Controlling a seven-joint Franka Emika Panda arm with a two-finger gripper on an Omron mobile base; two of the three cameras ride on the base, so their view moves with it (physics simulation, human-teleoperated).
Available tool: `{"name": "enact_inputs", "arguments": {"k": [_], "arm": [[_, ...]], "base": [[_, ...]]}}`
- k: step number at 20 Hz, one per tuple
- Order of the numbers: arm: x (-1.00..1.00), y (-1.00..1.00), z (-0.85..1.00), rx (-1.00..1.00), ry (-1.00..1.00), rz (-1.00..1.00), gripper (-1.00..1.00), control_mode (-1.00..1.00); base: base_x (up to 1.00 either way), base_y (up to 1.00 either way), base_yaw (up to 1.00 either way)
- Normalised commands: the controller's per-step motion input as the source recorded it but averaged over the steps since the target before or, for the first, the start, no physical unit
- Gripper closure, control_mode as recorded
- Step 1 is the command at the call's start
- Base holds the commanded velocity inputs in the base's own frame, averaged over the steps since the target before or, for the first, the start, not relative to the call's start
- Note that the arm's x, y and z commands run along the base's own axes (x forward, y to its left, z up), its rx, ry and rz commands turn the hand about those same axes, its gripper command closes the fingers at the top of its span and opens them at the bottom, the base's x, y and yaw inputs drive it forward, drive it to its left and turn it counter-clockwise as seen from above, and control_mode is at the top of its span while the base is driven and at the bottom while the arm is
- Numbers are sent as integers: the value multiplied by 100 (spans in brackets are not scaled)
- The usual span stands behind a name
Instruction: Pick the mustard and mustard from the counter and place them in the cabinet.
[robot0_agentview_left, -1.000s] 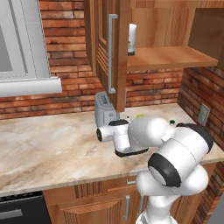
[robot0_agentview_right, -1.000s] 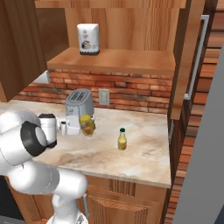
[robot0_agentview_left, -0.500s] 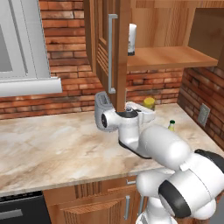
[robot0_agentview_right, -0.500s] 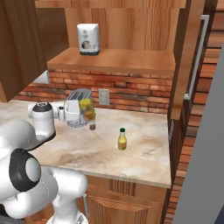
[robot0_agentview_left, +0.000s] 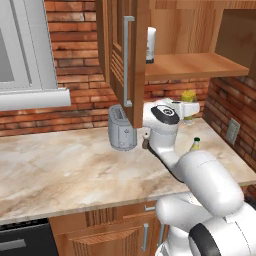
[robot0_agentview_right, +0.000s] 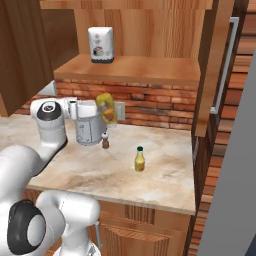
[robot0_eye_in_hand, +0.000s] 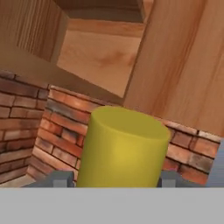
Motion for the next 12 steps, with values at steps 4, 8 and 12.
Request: {"name": "enact_inputs", "arguments": {"k": [4,8,12], "arm": [[-47,-47,83,-7,6,-1,100,-100],[-58,-49,69,-3,1,0,100,-100],[-38,-23,86,9,0,10,100,-100]], "base": [[0,0,0],[0,0,0],[0,0,0]]}}
